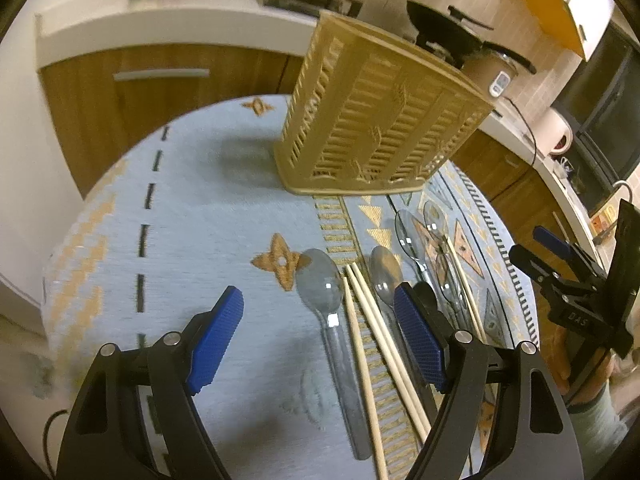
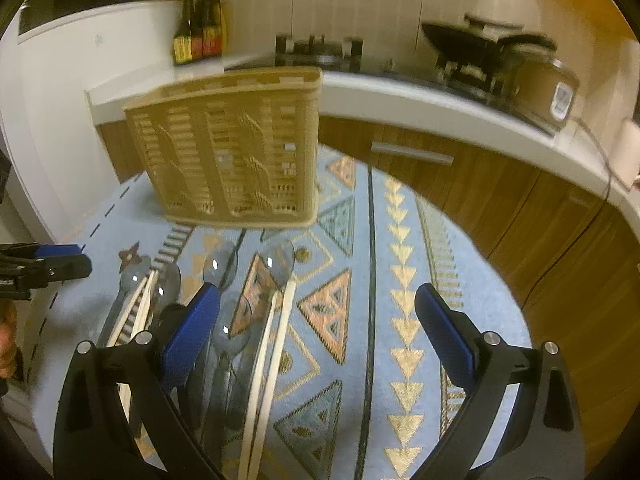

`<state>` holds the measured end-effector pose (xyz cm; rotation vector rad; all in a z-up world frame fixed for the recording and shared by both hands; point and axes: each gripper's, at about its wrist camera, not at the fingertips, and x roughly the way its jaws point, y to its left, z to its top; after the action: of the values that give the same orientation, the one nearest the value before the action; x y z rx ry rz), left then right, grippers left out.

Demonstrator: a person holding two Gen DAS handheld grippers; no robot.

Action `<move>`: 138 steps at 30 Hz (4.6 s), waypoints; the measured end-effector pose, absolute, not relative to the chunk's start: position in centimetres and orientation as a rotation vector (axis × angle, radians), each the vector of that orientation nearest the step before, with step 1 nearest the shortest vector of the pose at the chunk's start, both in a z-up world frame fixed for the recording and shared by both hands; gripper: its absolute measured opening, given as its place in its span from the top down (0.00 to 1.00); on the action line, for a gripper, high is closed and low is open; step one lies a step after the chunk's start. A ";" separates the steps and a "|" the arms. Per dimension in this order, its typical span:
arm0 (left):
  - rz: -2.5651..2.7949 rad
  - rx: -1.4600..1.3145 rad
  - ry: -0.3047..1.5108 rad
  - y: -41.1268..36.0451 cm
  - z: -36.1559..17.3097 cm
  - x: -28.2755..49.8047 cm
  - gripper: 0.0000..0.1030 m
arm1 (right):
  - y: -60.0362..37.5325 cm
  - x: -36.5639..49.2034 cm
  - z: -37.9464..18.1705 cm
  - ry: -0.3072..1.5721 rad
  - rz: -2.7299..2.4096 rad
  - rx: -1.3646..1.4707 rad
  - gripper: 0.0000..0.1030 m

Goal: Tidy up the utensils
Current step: 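Lower the left gripper onto a clear plastic spoon handle and close, then lift the clear spoon with the left gripper and drop it into the beige caddy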

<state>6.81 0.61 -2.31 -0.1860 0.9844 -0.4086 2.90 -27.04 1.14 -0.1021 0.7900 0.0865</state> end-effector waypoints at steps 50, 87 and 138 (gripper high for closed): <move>-0.220 0.158 1.234 -2.8 -4.5 13.1 0.69 | -18.2 15.9 -4.1 1.323 0.146 -0.244 0.72; -0.070 -0.083 0.167 -3.8 17.0 11.0 0.70 | -25.4 14.2 19.2 0.366 0.144 0.045 0.73; -0.247 -0.025 0.503 -2.6 12.6 6.7 0.51 | -25.1 8.9 12.0 0.729 0.219 -0.013 0.52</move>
<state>6.65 -2.56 12.56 -0.0252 0.5027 -0.2466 8.86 -25.13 12.01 -0.0128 0.7290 0.2187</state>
